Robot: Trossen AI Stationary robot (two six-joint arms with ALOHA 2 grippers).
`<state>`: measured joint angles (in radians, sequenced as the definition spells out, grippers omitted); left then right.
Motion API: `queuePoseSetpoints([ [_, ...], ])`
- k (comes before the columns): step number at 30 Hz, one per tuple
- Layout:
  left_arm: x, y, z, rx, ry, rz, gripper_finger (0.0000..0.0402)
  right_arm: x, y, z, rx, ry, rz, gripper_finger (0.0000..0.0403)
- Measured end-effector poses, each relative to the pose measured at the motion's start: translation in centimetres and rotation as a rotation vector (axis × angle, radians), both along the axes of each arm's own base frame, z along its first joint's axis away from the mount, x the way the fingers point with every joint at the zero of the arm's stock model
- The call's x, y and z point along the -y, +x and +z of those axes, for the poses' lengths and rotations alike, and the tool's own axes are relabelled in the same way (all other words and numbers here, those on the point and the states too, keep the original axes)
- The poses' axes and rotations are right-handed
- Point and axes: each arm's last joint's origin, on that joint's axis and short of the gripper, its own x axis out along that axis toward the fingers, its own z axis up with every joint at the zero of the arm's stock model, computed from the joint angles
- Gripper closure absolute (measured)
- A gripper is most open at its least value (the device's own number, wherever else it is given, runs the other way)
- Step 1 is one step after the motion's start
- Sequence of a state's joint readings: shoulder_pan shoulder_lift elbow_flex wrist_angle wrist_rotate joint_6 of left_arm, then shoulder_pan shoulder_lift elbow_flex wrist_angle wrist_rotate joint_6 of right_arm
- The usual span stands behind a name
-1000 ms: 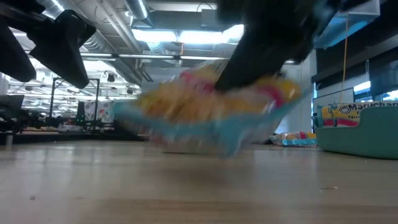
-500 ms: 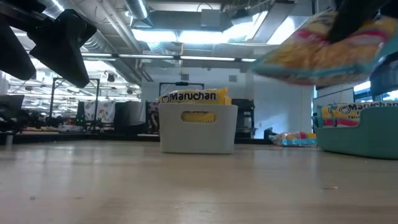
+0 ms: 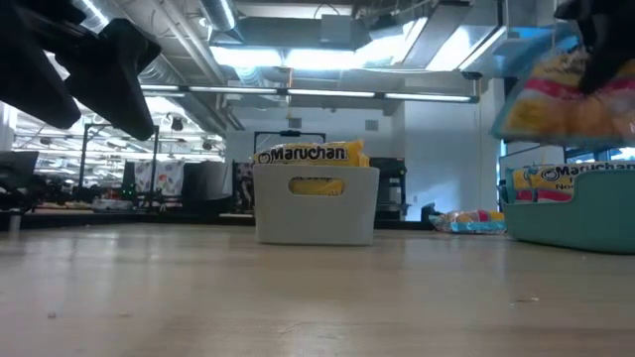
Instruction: Sort Maruchan noodles
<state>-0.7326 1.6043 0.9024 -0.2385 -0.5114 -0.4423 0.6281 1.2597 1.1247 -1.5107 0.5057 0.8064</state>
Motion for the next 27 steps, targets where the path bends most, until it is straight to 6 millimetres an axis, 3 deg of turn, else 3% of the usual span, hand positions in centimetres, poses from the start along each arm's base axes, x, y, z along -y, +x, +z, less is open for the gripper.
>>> queuePoseSetpoints([
  [9,0.0,0.0,0.0,-0.001,0.004,-0.005,0.0147,1.0,-1.6,-5.1,-0.247,-0.104,0.089,0.0347],
  [13,0.0,0.0,0.0,-0.001,0.003,-0.005,0.0147,1.0,-2.0,-7.5,-0.297,-0.011,0.07,0.0347],
  [17,0.0,0.0,0.0,-0.001,0.004,-0.005,0.0147,0.8,-2.0,-8.5,-0.292,0.058,0.044,0.0343],
  [21,-0.1,0.1,0.0,0.0,0.004,0.0,0.0147,0.8,-2.1,-8.8,-0.277,0.063,0.013,0.0307],
  [27,-0.1,0.2,0.1,0.007,-0.005,0.004,0.0147,0.8,-2.0,-8.6,-0.259,0.07,-0.034,0.0215],
])
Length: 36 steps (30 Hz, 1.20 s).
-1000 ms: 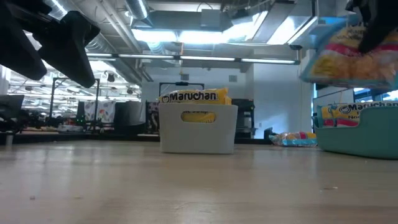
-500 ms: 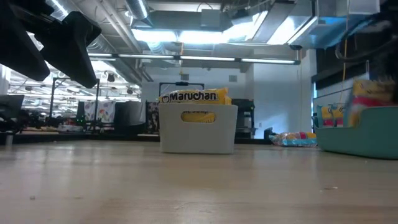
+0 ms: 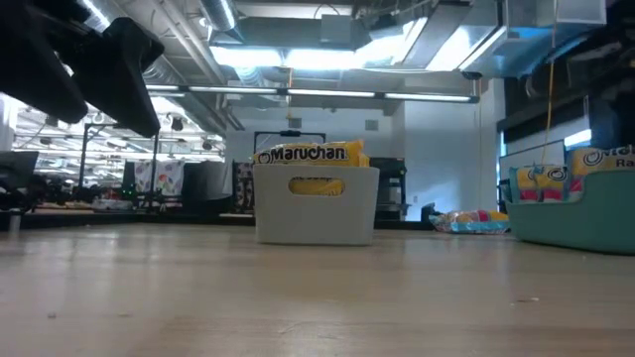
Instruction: Sort Maruchan noodles
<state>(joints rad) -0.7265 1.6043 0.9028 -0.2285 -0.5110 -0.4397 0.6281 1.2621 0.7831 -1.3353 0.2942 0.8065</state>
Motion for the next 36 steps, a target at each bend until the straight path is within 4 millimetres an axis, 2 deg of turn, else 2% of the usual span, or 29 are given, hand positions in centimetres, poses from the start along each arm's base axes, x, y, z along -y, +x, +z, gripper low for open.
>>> queuePoseSetpoints([
  [3,0.1,0.1,0.1,0.013,-0.012,0.0,0.0147,-0.3,0.5,1.2,0.04,0.012,-0.029,0.0178],
  [6,0.0,0.3,0.2,0.02,0.001,-0.011,0.0147,-0.8,1.3,3.2,0.132,0.025,-0.062,0.0157],
  [10,-1.1,1.1,0.2,0.017,0.068,-0.023,0.0147,-0.6,2.8,5.8,0.306,-0.001,-0.111,0.0153],
  [13,-3.1,2.3,-0.2,-0.01,0.073,-0.01,0.0147,1.1,4.1,6.8,0.38,-0.053,-0.203,0.0162],
  [18,-7.1,3.5,-0.4,-0.014,0.102,0.073,0.0147,6.2,6.0,6.4,0.369,-0.135,-0.35,0.0186],
  [22,-10.3,2.3,-0.2,0.044,0.133,0.179,0.0147,11.2,7.0,5.7,0.366,-0.167,-0.432,0.0204],
  [25,-12.3,0.6,-0.2,0.137,0.1,0.225,0.0147,15.1,7.2,5.3,0.413,-0.191,-0.506,0.0217],
  [31,-15.5,-2.2,-1.0,0.296,0.03,0.318,0.0147,22.6,6.5,4.0,0.476,-0.156,-0.609,0.0256],
  [36,-17.2,-2.8,-1.6,0.333,0.039,0.385,0.0147,27.7,5.3,2.3,0.469,-0.167,-0.68,0.0302],
])
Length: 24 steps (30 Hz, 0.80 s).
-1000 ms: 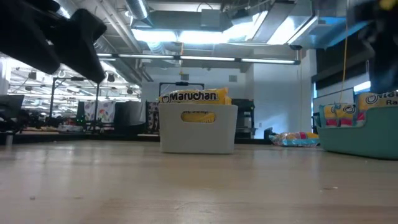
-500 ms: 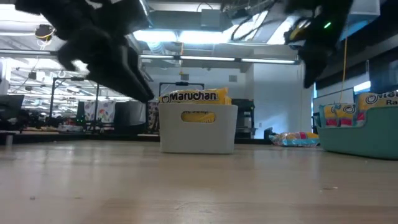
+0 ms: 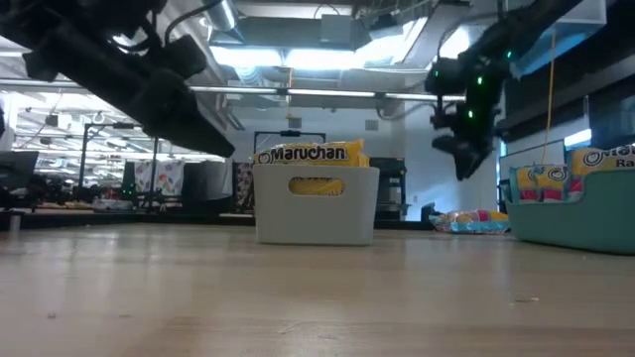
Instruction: Sort Maruchan noodles
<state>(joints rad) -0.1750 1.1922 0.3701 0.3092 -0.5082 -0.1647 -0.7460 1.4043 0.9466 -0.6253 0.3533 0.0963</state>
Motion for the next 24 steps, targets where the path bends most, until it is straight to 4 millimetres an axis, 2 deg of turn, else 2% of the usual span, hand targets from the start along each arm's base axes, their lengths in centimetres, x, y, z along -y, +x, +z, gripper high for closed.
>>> queuePoseSetpoints([
  [5,-0.8,0.1,-0.2,-0.011,-0.026,-0.001,0.0147,3.3,-1.6,-2.5,-0.083,0.039,-0.089,0.0351],
  [11,-0.9,0.1,-0.2,-0.009,-0.037,-0.002,0.0147,5.4,-2.6,-5.0,-0.1,0.11,-0.146,0.0392],
  [19,-0.9,0.1,-0.2,-0.009,-0.037,-0.002,0.0147,5.8,-1.5,-7.4,-0.079,0.205,-0.07,0.04],
  [24,-0.9,0.1,-0.2,-0.011,-0.033,-0.003,0.0147,4.8,-0.2,-7.4,-0.091,0.209,0.016,0.04],
])
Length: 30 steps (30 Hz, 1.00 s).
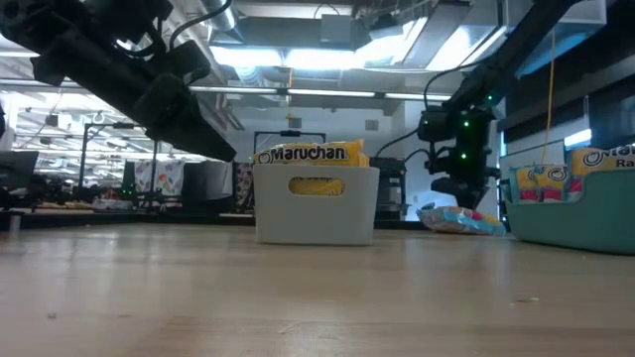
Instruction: Sort Maruchan noodles
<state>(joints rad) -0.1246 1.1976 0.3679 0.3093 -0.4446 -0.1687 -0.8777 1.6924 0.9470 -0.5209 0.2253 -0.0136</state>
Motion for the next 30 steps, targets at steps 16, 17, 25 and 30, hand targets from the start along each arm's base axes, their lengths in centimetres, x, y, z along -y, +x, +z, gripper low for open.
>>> queuePoseSetpoints([
  [16,0.0,0.3,0.5,0.034,0.055,-0.032,0.0147,-7.8,6.8,0.2,-0.076,-0.046,0.419,0.04],
  [17,0.0,0.3,0.5,0.035,0.055,-0.032,0.0147,-8.3,6.9,0.5,-0.075,-0.053,0.435,0.04],
  [25,0.0,0.3,0.5,0.035,0.064,-0.036,0.0147,-10.1,6.7,4.5,0.119,-0.095,0.416,0.04],
  [30,-0.1,0.4,0.8,0.061,0.074,-0.035,0.0147,-10.1,7.0,4.5,0.189,-0.082,0.377,0.04],
])
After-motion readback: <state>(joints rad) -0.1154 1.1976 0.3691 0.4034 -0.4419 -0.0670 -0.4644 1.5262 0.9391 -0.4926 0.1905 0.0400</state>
